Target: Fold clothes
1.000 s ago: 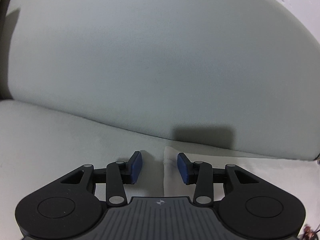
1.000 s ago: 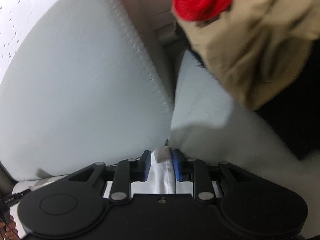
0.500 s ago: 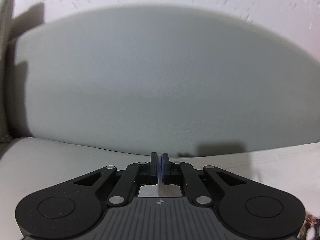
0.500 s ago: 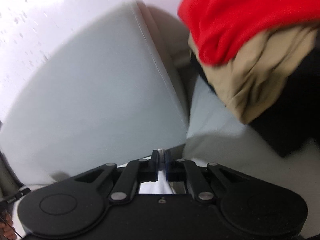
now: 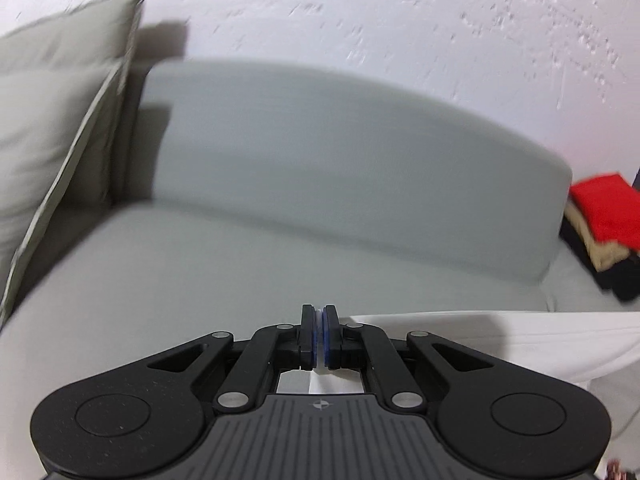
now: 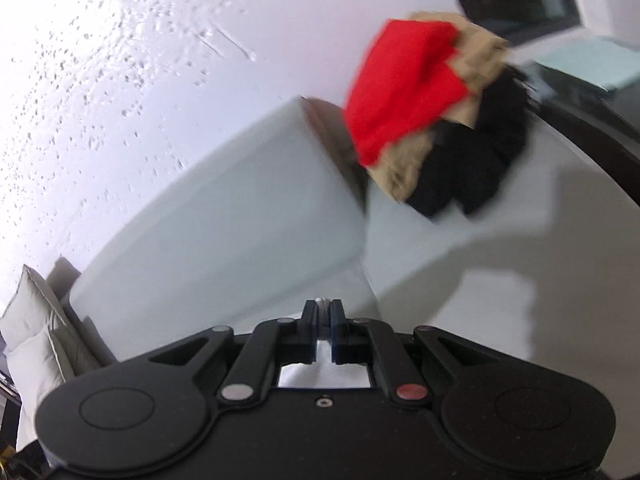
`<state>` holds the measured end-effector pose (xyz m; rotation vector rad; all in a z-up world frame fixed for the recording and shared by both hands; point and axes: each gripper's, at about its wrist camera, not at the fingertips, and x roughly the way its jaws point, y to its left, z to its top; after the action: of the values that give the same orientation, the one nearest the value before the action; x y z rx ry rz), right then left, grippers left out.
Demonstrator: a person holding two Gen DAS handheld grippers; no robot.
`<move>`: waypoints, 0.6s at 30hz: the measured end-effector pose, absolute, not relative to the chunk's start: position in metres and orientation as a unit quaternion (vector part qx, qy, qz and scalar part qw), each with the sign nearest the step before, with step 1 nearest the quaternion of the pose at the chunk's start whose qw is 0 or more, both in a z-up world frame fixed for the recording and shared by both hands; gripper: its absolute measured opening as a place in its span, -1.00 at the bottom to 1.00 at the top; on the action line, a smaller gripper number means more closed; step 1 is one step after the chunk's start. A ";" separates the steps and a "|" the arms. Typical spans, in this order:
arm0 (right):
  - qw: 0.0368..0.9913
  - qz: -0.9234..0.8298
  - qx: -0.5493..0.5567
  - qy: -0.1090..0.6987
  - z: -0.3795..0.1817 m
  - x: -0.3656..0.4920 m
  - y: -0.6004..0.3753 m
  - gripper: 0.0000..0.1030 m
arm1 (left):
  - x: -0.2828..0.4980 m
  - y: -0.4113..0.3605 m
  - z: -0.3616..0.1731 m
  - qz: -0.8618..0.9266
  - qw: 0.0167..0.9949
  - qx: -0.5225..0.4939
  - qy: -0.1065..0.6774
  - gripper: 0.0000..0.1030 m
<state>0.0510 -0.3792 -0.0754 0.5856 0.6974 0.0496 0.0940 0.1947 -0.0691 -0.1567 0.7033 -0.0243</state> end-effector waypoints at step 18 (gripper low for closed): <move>0.884 -0.003 0.252 0.393 -0.130 -0.011 -0.380 -0.89 | 0.034 0.118 -0.104 0.054 0.934 -0.009 0.353 -1.00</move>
<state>-0.0107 -0.3799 -0.1298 0.5235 0.8176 -0.0057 0.0340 0.1180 -0.1036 -0.0186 0.7224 0.1100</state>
